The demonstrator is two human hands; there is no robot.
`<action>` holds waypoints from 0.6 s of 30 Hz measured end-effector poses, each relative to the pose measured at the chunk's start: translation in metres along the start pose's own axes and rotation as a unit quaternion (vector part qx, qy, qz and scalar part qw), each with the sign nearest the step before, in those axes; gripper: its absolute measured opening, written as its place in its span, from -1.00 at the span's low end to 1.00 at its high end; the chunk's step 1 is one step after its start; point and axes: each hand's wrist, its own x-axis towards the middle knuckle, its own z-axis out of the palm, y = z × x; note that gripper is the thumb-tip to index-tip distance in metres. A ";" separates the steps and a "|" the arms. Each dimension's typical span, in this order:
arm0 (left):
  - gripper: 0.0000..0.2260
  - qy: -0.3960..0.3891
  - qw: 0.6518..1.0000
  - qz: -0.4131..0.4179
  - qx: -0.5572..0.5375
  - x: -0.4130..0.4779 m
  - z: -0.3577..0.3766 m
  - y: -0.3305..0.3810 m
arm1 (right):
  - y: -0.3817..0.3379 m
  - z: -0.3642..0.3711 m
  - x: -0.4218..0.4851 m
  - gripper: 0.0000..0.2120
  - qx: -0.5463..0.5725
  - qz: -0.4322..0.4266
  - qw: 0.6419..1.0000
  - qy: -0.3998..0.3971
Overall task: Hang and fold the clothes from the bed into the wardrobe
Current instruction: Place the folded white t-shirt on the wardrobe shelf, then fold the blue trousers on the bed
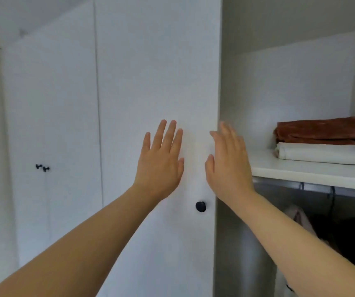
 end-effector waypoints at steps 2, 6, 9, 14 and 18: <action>-0.43 -0.033 0.999 -0.029 0.030 -0.030 -0.002 -0.026 | -0.034 0.018 -0.015 -0.50 0.009 -0.031 0.999 -0.039; -0.43 -0.079 0.989 -0.083 0.094 -0.111 -0.015 -0.086 | -0.113 0.048 -0.043 -0.49 0.066 -0.103 0.988 -0.099; -0.43 -0.129 0.971 -0.145 0.143 -0.182 -0.037 -0.136 | -0.183 0.061 -0.068 -0.50 0.129 -0.146 0.972 -0.129; -0.44 -0.217 0.917 -0.240 0.232 -0.314 -0.092 -0.210 | -0.326 0.067 -0.126 -0.51 0.247 -0.220 0.923 -0.195; -0.44 -0.260 0.867 -0.326 0.272 -0.423 -0.144 -0.257 | -0.446 0.053 -0.196 -0.52 0.332 -0.292 0.863 -0.244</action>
